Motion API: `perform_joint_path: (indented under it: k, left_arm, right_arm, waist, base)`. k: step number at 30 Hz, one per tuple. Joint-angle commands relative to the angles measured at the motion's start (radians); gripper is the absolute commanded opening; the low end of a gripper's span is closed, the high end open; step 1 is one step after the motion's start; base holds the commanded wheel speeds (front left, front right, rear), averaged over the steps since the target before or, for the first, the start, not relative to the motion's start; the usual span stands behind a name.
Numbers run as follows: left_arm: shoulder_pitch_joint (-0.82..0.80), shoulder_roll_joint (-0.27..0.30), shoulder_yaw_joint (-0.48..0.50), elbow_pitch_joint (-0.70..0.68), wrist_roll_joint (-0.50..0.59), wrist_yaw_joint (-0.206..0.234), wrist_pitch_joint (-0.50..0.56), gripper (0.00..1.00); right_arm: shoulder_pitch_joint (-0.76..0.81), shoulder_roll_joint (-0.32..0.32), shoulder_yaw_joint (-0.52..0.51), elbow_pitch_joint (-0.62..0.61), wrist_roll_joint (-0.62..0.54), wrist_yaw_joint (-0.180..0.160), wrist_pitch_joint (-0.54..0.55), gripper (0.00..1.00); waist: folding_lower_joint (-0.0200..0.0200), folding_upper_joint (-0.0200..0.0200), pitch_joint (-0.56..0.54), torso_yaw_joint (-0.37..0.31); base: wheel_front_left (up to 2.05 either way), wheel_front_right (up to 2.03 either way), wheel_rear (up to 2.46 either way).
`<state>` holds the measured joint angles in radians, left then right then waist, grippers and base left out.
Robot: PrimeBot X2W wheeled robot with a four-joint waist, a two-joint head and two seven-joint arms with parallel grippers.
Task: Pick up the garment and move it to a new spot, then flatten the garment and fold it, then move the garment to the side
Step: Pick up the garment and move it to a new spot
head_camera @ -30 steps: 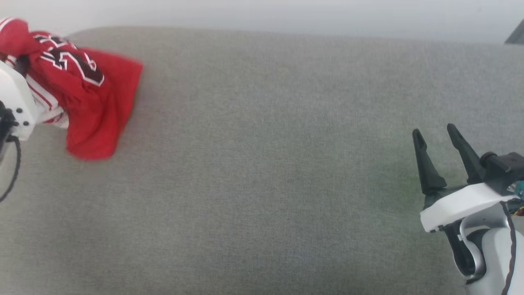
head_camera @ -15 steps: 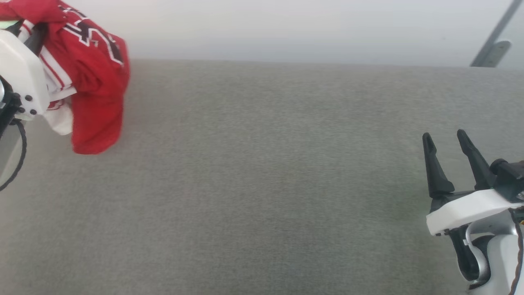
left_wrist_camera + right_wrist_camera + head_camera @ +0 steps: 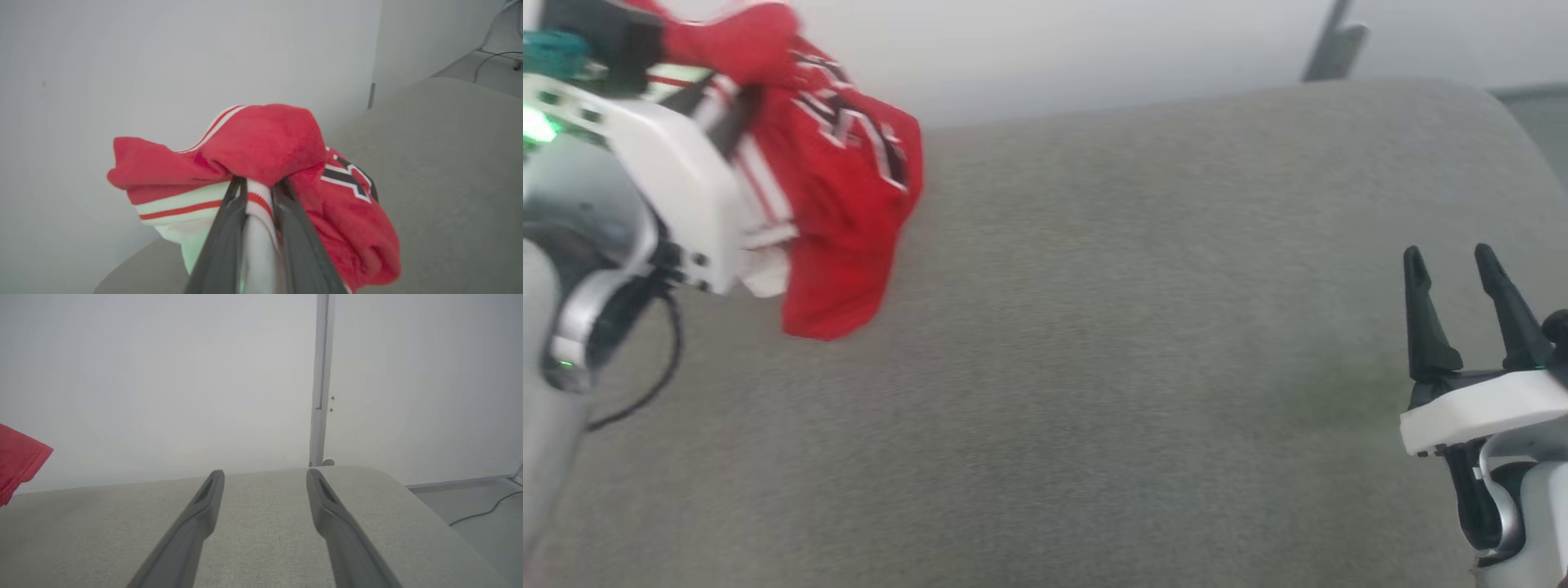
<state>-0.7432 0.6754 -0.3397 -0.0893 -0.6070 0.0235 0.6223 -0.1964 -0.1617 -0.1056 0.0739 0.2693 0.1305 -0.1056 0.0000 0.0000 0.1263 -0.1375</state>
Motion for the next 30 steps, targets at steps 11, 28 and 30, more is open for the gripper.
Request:
perform_joint_path:
  k: [11, 28, 30]
  left_arm:
    - [0.049, -0.101, -0.111, 0.001, -0.026, 0.008, 0.052, 0.00]
    - [0.180, -0.169, -0.294, 0.421, 0.017, -0.048, 0.049, 0.00]
    - [0.182, -0.180, -0.304, 0.446, 0.020, -0.055, 0.043, 0.00]
  right_arm:
    - [-0.009, 0.038, -0.012, 0.022, 0.010, 0.000, -0.043, 1.00]
    - [-0.066, 0.062, 0.044, 0.098, 0.011, 0.000, -0.083, 1.00]
    - [-0.069, 0.061, 0.048, 0.101, 0.011, 0.000, -0.083, 1.00]
  waist:
    - [0.0000, 0.0000, 0.098, -0.140]
    - [0.0000, 0.0000, 0.167, -0.121]
    - [0.0000, 0.0000, 0.166, -0.118]
  base:
    - [0.00, 0.00, 0.00]
    - [0.00, 0.00, 0.00]
    - [0.00, 0.00, 0.00]
